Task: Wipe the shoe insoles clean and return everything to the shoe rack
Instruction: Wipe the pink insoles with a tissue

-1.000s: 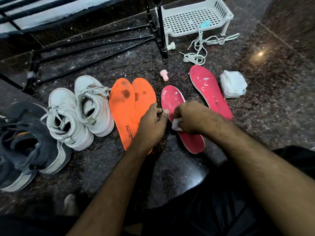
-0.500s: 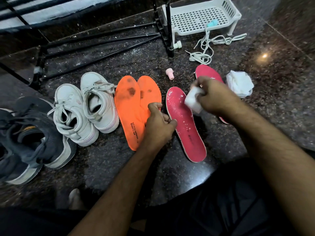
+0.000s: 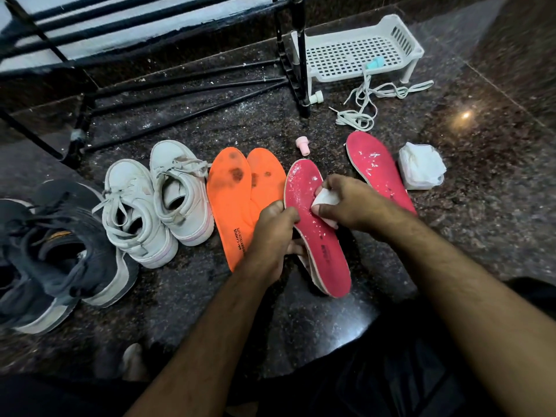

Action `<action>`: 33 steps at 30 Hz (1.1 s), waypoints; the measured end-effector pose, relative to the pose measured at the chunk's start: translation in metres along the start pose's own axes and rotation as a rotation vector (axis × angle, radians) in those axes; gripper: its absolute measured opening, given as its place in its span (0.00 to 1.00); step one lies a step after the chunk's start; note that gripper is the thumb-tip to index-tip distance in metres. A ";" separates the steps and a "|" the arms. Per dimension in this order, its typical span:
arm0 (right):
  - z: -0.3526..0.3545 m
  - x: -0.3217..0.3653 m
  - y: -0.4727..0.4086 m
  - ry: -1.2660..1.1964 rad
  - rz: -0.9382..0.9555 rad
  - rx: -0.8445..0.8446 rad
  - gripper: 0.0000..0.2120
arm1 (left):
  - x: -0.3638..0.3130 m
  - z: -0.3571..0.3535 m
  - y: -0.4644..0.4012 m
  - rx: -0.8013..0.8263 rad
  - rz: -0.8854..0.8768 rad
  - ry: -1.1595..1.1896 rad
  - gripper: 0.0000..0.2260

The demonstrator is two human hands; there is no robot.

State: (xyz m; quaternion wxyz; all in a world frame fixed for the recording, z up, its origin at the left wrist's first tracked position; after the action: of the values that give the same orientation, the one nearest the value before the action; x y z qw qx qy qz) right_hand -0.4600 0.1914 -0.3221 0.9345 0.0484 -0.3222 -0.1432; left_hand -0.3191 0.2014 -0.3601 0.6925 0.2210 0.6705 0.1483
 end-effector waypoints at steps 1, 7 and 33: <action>0.002 -0.002 -0.001 0.005 -0.011 -0.016 0.18 | 0.000 0.000 -0.001 0.003 -0.001 -0.006 0.12; 0.001 -0.010 -0.002 0.102 -0.041 -0.012 0.16 | 0.012 0.003 -0.008 -0.067 -0.036 -0.134 0.06; -0.017 -0.001 0.004 0.258 0.030 0.107 0.07 | 0.013 0.013 -0.011 -0.222 -0.146 -0.265 0.36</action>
State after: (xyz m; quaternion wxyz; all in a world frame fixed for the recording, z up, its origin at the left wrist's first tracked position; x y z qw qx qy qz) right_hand -0.4488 0.1955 -0.3353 0.9663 0.1116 -0.2071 -0.1044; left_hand -0.3061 0.1970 -0.3765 0.8039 0.1118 0.5671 0.1403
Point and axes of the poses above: each hand's wrist, its own y-axis away from the middle knuckle, its own z-axis out of the back of the hand, x = y × z, the point moved 10 cm from there along -y, towards the middle knuckle, and after that the axes turned 10 degrees about -x, right-handed, at the moved point
